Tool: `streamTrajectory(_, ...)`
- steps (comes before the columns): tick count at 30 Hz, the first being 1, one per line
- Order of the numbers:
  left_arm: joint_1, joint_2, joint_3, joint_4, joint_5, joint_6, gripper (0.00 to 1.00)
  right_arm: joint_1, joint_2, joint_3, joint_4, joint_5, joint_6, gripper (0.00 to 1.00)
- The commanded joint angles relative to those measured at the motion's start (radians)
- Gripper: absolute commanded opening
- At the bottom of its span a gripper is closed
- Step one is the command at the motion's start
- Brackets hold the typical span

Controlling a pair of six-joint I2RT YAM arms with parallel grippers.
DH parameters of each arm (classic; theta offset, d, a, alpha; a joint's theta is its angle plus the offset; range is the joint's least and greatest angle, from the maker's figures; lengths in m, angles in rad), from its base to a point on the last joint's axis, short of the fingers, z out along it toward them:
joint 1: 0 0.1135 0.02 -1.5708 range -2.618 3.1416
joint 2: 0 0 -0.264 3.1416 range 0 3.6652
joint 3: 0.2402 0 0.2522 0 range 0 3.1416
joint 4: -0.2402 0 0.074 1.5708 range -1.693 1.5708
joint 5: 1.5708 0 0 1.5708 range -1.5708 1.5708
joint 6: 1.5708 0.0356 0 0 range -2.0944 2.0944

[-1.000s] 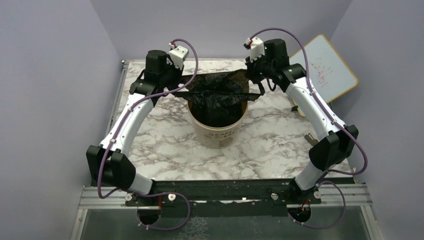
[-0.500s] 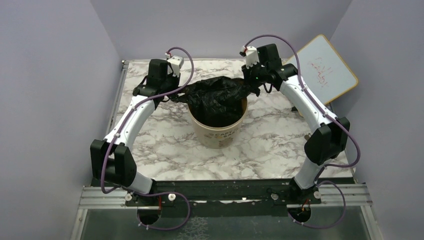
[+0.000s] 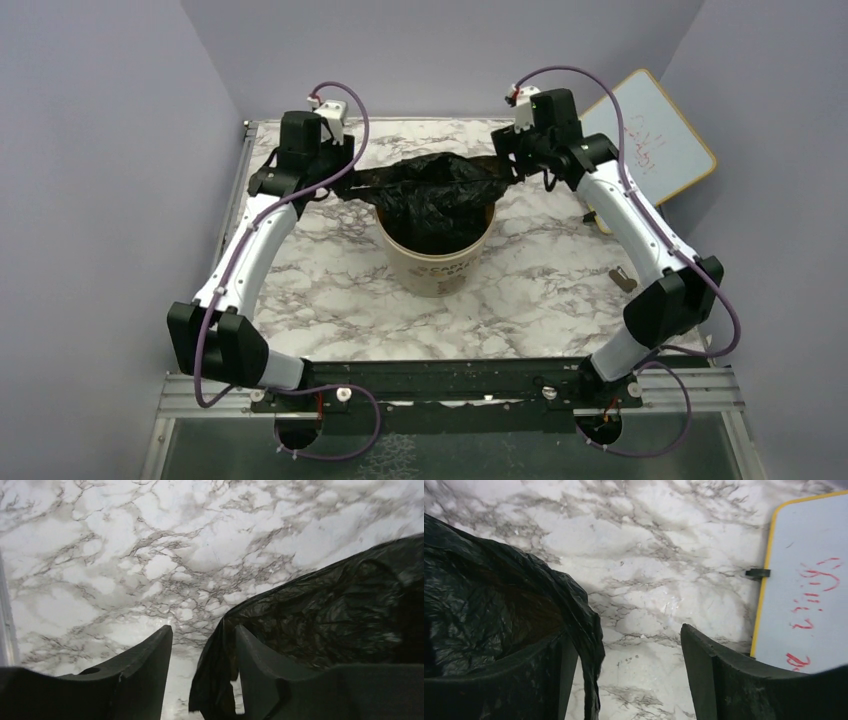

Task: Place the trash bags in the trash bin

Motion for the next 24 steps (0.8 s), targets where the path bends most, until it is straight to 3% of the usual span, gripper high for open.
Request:
streamTrajectory(1, 0.022, -0.089, 0.045, -0.015, -0.097, -0.083, 0.62, -0.007, -0.144, -0.015, 0.114, 0.126, 0.048, 0.79)
streamTrajectory(5, 0.067, -0.146, -0.009, 0.024, -0.104, -0.17, 0.82, -0.007, -0.276, -0.167, 0.257, 0.174, 0.15, 0.79)
streamTrajectory(10, 0.119, -0.192, -0.036, 0.014, 0.023, -0.265, 0.92, -0.007, -0.415, -0.331, 0.359, 0.139, 0.283, 0.79)
streamTrajectory(14, 0.123, -0.232, -0.082, 0.026, 0.146, -0.328, 0.96, -0.007, -0.463, -0.38, 0.369, 0.045, 0.294, 0.82)
streamTrajectory(18, 0.123, -0.267, -0.1, 0.034, 0.203, -0.361, 0.98, -0.007, -0.38, -0.301, 0.255, -0.014, 0.286, 0.83)
streamTrajectory(24, 0.123, -0.283, -0.1, 0.037, 0.224, -0.375, 0.98, -0.007, -0.153, -0.187, 0.12, 0.082, 0.3, 0.84)
